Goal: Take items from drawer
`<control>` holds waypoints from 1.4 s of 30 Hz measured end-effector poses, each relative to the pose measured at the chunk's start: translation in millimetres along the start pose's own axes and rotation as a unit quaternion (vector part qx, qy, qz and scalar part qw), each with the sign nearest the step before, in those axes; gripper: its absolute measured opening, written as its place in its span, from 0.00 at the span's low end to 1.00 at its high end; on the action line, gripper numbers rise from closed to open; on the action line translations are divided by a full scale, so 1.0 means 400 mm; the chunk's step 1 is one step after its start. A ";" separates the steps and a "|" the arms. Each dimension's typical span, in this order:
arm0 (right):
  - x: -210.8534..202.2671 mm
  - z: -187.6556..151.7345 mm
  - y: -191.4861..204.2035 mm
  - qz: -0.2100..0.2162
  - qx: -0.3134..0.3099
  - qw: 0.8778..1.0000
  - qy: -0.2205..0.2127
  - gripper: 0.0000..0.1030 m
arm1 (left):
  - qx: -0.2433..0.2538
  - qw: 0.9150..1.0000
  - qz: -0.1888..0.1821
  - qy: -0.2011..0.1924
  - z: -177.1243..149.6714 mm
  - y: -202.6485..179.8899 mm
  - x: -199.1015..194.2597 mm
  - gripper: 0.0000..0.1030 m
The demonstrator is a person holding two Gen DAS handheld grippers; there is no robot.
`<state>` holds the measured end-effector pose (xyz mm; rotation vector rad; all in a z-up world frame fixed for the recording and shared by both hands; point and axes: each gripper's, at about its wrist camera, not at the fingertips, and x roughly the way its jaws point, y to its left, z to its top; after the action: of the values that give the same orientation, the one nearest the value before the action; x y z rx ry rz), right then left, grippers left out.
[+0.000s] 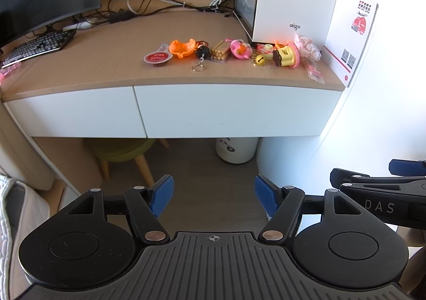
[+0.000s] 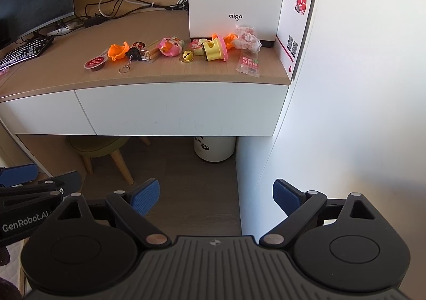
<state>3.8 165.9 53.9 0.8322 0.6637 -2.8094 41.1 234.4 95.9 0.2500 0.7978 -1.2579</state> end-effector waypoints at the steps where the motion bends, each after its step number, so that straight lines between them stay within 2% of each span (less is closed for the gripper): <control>1: 0.000 0.000 0.000 0.000 0.000 1.000 0.000 0.90 | 0.001 1.000 -0.002 0.000 0.000 0.001 0.000 0.71; 42: -0.004 -0.009 0.011 0.004 -0.004 1.000 0.001 0.90 | 0.030 0.998 -0.051 0.011 -0.009 0.026 -0.008 0.70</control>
<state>8.0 163.7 50.4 0.8354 0.6705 -2.7977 49.0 242.3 92.9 0.2749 0.7996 -1.3792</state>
